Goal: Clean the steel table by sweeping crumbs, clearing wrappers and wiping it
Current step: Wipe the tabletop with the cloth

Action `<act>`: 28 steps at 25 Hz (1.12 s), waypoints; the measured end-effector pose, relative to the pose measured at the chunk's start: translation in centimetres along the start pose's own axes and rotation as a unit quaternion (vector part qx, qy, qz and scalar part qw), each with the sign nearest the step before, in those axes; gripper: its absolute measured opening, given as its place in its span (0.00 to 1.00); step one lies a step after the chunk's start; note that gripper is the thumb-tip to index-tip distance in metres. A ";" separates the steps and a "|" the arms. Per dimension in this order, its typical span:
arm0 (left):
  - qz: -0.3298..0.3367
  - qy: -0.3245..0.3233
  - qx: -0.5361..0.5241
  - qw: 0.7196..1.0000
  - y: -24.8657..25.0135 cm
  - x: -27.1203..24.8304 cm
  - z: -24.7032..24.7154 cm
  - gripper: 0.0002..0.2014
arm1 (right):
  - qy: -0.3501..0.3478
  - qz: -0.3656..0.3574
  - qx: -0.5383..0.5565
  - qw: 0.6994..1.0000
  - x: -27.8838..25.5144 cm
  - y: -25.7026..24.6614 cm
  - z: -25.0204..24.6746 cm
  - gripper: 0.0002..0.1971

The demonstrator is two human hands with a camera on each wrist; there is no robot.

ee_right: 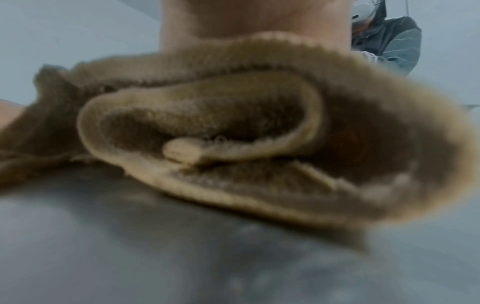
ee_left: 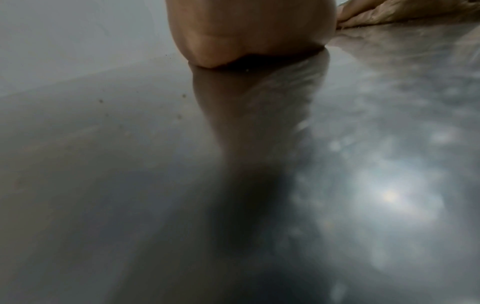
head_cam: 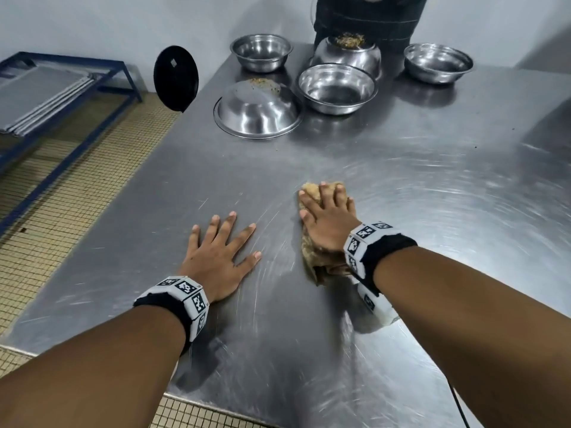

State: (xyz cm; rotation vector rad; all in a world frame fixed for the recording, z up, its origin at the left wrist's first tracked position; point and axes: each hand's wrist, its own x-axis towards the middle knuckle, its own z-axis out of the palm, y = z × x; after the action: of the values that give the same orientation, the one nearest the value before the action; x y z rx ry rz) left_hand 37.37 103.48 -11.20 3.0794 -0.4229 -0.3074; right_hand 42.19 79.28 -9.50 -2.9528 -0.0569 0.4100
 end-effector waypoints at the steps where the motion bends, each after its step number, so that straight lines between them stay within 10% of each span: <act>1: 0.001 -0.003 -0.001 1.000 0.0 0.0 0.0 0.40 | -0.005 -0.025 -0.002 1.000 -0.6 -1.0 0.3 0.27; 13: -0.005 -0.013 0.009 1.000 0.4 -0.1 -0.7 0.31 | 0.013 -0.139 -0.004 0.990 -14.0 -3.4 4.0 0.27; 28: -0.070 0.049 -0.034 0.996 3.3 -3.9 0.9 0.26 | 0.036 0.044 0.043 0.997 -12.0 1.3 3.7 0.28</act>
State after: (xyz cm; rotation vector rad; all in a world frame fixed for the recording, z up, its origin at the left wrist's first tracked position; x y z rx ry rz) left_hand 32.62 101.40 -11.15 3.0457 -0.1891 -0.1670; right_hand 29.67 77.81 -10.03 -2.8890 0.0982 0.3099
